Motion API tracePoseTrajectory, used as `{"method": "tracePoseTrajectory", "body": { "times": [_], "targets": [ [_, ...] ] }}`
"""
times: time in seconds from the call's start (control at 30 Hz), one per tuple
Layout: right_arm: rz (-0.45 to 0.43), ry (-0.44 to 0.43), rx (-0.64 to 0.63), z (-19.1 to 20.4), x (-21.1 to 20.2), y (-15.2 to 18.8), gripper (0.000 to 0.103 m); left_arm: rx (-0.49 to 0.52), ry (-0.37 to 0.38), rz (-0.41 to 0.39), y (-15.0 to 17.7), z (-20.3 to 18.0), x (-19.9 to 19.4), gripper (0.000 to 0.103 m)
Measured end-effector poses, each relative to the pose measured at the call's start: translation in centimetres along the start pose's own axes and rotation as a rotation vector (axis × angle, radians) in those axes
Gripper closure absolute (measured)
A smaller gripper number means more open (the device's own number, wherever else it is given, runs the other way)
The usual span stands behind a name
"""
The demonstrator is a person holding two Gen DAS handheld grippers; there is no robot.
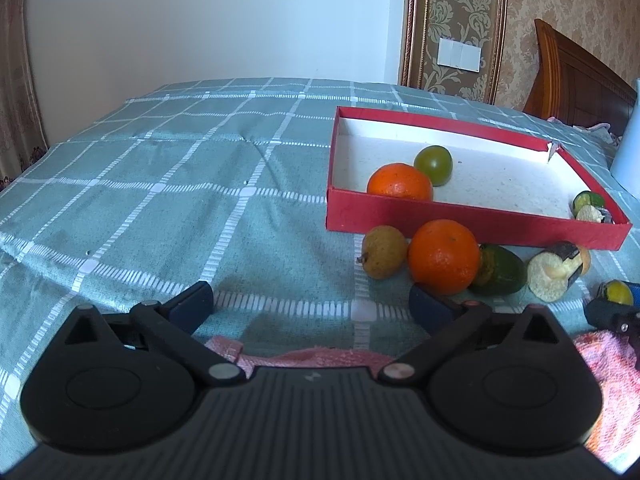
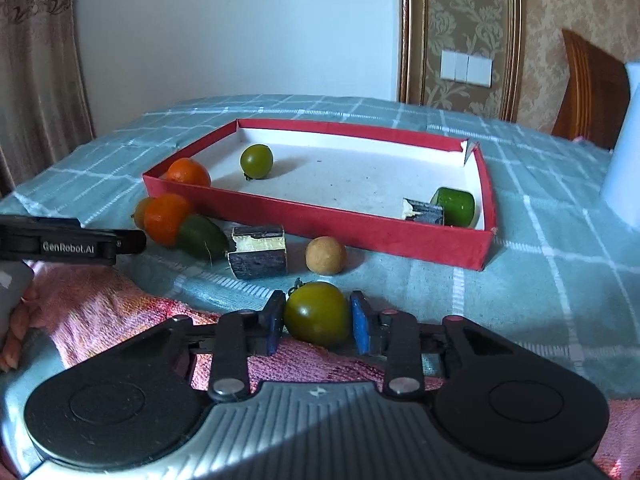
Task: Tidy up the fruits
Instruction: 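Carry the dark green tomato into the tray with the right tool and release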
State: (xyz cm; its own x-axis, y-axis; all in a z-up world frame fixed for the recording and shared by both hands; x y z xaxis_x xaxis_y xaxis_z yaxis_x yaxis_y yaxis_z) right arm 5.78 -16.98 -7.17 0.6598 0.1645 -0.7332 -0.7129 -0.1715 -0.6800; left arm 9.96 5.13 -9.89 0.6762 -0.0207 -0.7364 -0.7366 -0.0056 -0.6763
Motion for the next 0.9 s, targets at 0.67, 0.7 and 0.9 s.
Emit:
{"method": "tracePoseTrajectory", "body": {
  "times": [0.67, 0.7, 0.9],
  "targets": [
    [-0.104, 0.142, 0.006, -3.9, 1.6, -8.1, 0.069, 0.002, -0.003, 0.001, 0.1, 0.0, 0.0, 0.0],
    [-0.096, 0.149, 0.008, -4.2, 2.2, -8.6, 0.069, 0.002, -0.003, 0.001, 0.1, 0.0, 0.0, 0.0],
    [-0.017, 0.174, 0.017, -5.5, 6.3, -10.6, 0.069, 0.004, -0.005, 0.002, 0.1, 0.1, 0.1, 0.0]
  ]
}}
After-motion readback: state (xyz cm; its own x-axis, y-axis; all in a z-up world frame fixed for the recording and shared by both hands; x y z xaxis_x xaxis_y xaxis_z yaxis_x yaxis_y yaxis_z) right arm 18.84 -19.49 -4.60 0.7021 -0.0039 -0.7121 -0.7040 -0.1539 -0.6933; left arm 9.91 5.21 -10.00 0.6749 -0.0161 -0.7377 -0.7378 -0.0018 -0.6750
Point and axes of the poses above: each gripper's, at about its wrist camera, not at the fingertips, and x roughly the way its jaws point, z to its left, y to its underside, the point moved 9 cm from there along x, roughly the way its jaws point, and after that the axes turned 11 degrees about z, right-handed, at the moved point
